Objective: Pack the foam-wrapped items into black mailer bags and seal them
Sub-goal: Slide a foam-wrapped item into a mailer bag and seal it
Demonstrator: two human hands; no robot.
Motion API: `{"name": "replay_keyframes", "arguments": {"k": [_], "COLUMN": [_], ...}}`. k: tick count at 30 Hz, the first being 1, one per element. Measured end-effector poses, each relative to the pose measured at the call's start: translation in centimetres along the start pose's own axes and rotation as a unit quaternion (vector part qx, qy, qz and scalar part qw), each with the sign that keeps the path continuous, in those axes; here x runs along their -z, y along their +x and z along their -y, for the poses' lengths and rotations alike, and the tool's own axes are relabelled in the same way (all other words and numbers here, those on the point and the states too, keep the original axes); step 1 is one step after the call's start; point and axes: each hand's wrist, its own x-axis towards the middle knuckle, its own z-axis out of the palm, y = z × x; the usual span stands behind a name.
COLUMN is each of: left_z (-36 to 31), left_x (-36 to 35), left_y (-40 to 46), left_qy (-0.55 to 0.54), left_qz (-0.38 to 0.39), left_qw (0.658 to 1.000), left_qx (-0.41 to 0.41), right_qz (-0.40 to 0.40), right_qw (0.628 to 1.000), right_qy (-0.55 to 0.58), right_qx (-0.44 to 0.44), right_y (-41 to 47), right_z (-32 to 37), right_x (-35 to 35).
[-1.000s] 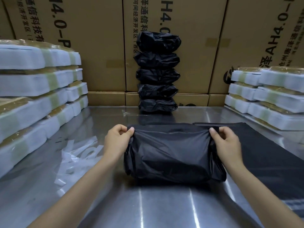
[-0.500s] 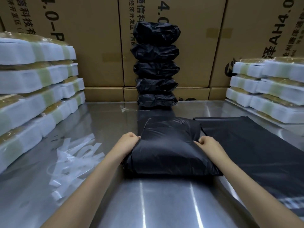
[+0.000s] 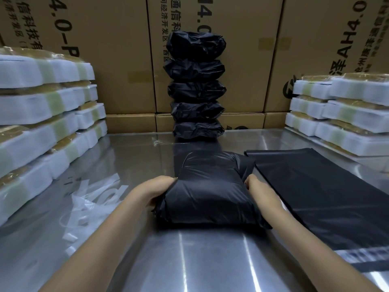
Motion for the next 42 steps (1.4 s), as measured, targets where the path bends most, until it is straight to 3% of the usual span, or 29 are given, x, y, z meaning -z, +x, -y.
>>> {"name": "replay_keyframes", "arguments": {"k": [2,4,6,8,11,13,14,17,23,34,42], "left_z": [-1.1,-3.0,-4.8,-5.6,-5.0,-4.3,-4.1,-3.6,-1.1,-1.5,-2.0], "left_x": [1.1,1.9,2.0,2.0,2.1,1.5,0.9,-1.1,-2.5,-2.7,-2.7], "left_y": [0.2,0.2,0.3,0.9,2.8,4.3,5.0,6.5,9.4,7.9,6.7], "left_qy": [0.172,0.337,0.469,0.506,0.406,0.188,0.062,-0.133,-0.344,-0.371,-0.352], "left_qz": [-0.007,-0.038,-0.082,-0.08,-0.133,-0.194,-0.2,-0.182,-0.046,-0.03,0.04], "left_qw": [0.985,0.941,0.879,0.857,0.904,0.959,0.97,0.959,0.931,0.92,0.924], "left_qx": [0.019,0.021,0.037,0.061,0.017,-0.08,-0.126,-0.175,-0.115,-0.122,-0.146], "right_qz": [0.0,-0.019,-0.054,-0.08,-0.087,-0.075,-0.057,-0.016,0.02,0.077,0.091], "right_qw": [0.998,0.997,0.998,0.993,0.975,0.968,0.962,0.927,0.911,0.901,0.892], "right_qy": [-0.057,-0.074,-0.02,0.08,0.204,0.238,0.266,0.374,0.411,0.426,0.443], "right_qx": [-0.004,-0.006,-0.016,-0.023,0.009,0.025,0.022,-0.001,-0.004,-0.02,-0.005], "right_y": [0.3,1.5,2.8,3.8,5.3,5.8,6.1,6.4,6.9,6.4,5.9], "right_z": [-0.1,-0.1,0.5,1.6,2.8,3.0,3.0,2.9,2.5,2.8,2.9], "right_x": [0.3,0.8,1.1,1.3,0.6,-0.3,-0.9,-2.2,-2.7,-2.0,-1.8]}}
